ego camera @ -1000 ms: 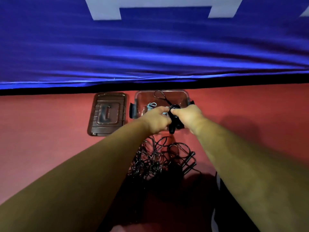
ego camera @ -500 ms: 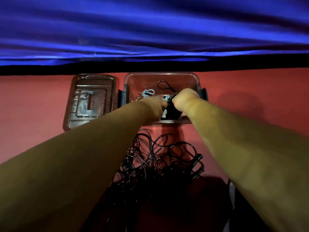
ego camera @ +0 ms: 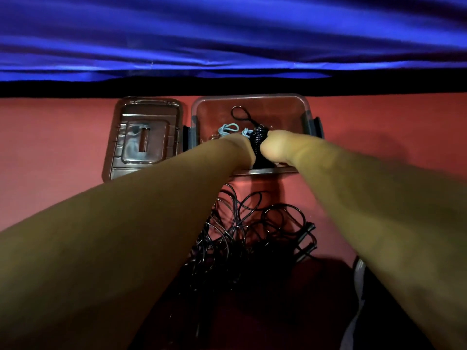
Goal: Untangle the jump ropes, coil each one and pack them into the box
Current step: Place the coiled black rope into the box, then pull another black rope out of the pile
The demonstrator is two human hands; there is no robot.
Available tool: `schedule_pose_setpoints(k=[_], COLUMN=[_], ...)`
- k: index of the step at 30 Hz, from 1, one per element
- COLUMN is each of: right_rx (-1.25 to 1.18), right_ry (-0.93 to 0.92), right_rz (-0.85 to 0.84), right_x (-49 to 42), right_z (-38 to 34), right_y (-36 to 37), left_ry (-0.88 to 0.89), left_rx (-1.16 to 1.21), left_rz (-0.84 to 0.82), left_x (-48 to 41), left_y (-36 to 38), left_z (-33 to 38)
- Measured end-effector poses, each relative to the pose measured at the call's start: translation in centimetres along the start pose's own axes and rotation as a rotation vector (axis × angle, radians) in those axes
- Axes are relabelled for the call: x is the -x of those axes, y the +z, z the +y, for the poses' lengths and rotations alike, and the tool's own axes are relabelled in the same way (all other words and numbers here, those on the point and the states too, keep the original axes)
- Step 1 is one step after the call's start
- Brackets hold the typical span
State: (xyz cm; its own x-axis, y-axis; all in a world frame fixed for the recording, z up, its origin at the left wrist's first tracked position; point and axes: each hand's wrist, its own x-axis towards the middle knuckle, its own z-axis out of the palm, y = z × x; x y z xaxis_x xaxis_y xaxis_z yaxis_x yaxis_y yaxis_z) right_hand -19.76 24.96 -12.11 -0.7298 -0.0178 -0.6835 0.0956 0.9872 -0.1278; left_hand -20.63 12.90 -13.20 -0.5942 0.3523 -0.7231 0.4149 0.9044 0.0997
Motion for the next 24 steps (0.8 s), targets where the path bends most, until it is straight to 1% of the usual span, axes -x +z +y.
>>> schedule_pose_setpoints(k=[2,4,8,11,13,16,18,19,21,24], right_rx=[-0.014,-0.037,-0.334,-0.516,-0.645,-0.752,-0.825,-0.837,-0.890,-0.935], right_ry=[0.044,0.090,0.154,0.179,0.187,0.175,0.184,0.202,0.250,0.324], right_rz=[0.087,0.184,0.346,0.466,0.540,0.545,0.517,0.488,0.358,0.174], right_x=[-0.6,-0.4,2.0,5.4,7.7,11.7,13.8,14.2,16.6,19.3], right_z=[-0.4,-0.5,-1.1,-1.8,-2.4,-4.0,-4.7,-4.6,-4.5,-3.8], right_y=[0.6,1.1,1.3,1.8,2.6,4.4,6.5,7.4,10.1,15.1], left_ry=[0.020,0.019,0.003,0.005,-0.035,-0.095,-0.125,-0.131,-0.101,-0.080], left_rx=[0.070,0.152,0.329,0.558,0.706,0.903,0.953,0.939,0.862,0.776], left_rz=[0.040,0.131,0.322,0.457,0.551,0.632,0.579,0.514,0.366,0.248], left_x=[0.6,1.5,4.6,8.2,10.4,14.5,17.1,17.7,19.5,20.9], left_y=[-0.2,-0.4,-0.3,0.0,0.6,2.9,5.1,5.9,8.6,12.4], left_z=[-0.3,-0.8,-1.6,-1.9,-2.1,-2.1,-1.7,-1.5,-0.8,0.4])
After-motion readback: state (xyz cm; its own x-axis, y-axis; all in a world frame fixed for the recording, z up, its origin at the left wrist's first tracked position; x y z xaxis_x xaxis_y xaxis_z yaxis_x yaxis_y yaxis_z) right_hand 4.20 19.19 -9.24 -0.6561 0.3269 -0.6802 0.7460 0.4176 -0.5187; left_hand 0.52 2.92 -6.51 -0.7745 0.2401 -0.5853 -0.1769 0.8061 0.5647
